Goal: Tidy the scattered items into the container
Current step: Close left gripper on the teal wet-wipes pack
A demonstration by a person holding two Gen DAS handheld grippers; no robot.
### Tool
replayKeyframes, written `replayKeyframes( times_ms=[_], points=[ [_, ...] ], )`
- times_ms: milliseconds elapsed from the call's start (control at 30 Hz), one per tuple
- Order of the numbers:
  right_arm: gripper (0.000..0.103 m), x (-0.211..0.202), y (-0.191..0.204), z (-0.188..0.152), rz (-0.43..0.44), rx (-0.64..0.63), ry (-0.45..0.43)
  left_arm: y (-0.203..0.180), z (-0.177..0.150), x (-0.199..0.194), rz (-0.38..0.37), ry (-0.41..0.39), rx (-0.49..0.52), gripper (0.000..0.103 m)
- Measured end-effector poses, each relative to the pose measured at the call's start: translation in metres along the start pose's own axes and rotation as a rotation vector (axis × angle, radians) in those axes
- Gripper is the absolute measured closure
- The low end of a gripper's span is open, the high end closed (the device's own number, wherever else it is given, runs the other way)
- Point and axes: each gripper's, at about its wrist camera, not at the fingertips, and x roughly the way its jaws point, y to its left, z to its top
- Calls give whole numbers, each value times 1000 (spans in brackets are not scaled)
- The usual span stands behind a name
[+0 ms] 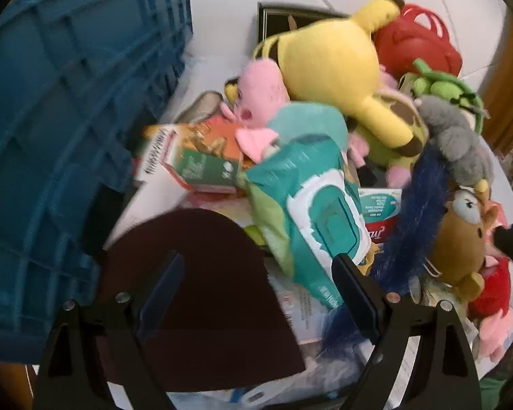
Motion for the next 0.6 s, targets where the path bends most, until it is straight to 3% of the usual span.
replayKeyframes(
  times_ms=[233, 333, 600],
  points=[
    [0, 14, -49, -3, -30, 70, 46, -16, 4, 47, 30, 40, 31, 14],
    [0, 24, -53, -7, -41, 83, 72, -20, 10, 56, 13, 24, 44, 0],
    [0, 49, -69, -14, -12, 208, 120, -42, 31, 73, 34, 6, 139, 0]
  ],
)
